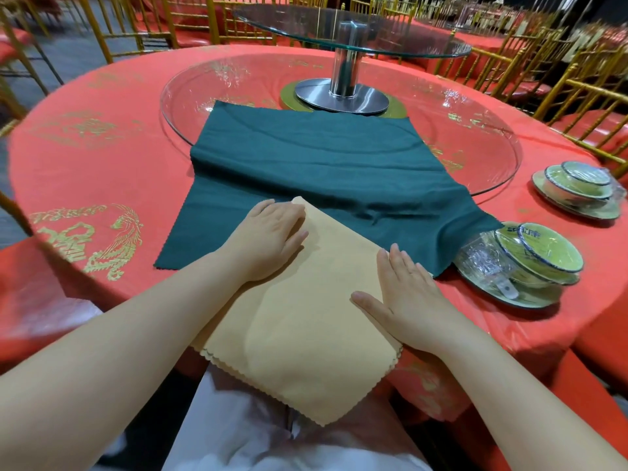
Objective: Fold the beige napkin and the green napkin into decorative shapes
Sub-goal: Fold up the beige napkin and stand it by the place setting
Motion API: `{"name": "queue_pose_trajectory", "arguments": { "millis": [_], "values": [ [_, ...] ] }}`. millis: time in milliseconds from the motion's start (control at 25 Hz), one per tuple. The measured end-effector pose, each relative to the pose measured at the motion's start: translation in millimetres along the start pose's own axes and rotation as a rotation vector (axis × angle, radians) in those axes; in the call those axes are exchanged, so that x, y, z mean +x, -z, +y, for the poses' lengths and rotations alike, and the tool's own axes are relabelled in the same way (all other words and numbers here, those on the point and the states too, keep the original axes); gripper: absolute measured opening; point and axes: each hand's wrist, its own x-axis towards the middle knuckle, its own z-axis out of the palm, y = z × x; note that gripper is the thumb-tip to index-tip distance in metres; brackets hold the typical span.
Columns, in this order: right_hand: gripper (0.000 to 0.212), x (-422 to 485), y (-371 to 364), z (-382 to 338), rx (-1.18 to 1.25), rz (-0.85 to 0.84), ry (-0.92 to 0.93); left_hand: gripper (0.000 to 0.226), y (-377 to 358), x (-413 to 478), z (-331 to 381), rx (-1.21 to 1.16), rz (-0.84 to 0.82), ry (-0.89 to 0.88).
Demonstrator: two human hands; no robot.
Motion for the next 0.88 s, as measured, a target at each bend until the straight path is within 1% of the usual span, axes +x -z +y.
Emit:
{"name": "queue_pose_trajectory", "arguments": {
  "millis": [80, 160, 240, 280, 360, 400, 480, 560, 680, 760, 880],
  "values": [
    [0.09, 4, 9, -6, -0.036, -0.008, 0.019, 0.063, 0, 0, 2, 0.085, -0.021, 0.03],
    [0.076, 14, 23, -20, -0.02, 0.057, 0.116, 0.053, 0, 0, 4, 0.112, -0.057, 0.058],
    [0.062, 36, 34, -43, 0.087, 0.116, 0.256, 0.047, -2, 1, 3, 0.083, -0.049, 0.068],
    [0.058, 50, 36, -54, 0.154, 0.118, 0.303, 0.047, -2, 1, 3, 0.062, -0.043, 0.066],
    [0.052, 72, 32, -68, 0.234, 0.1, 0.343, 0.045, -3, -2, 3, 0.009, -0.054, 0.053],
    [0.05, 79, 25, -70, 0.217, 0.097, 0.346, 0.044, -2, -6, 3, -0.012, -0.082, 0.053],
    [0.051, 87, 10, -67, 0.119, 0.097, 0.331, 0.057, 1, -19, 1, 0.024, -0.188, 0.077],
    [0.054, 89, 4, -63, 0.072, 0.093, 0.314, 0.071, 5, -38, -4, 0.105, -0.265, 0.092],
    [0.059, 90, 4, -65, 0.068, 0.091, 0.305, 0.093, 16, -67, -11, 0.128, -0.283, 0.086],
    [0.06, 89, 4, -66, 0.065, 0.085, 0.302, 0.096, 23, -81, -13, 0.141, -0.301, 0.082],
    [0.06, 87, 4, -65, 0.054, 0.078, 0.3, 0.09, 28, -95, -12, 0.17, -0.318, 0.081]
  ]
}}
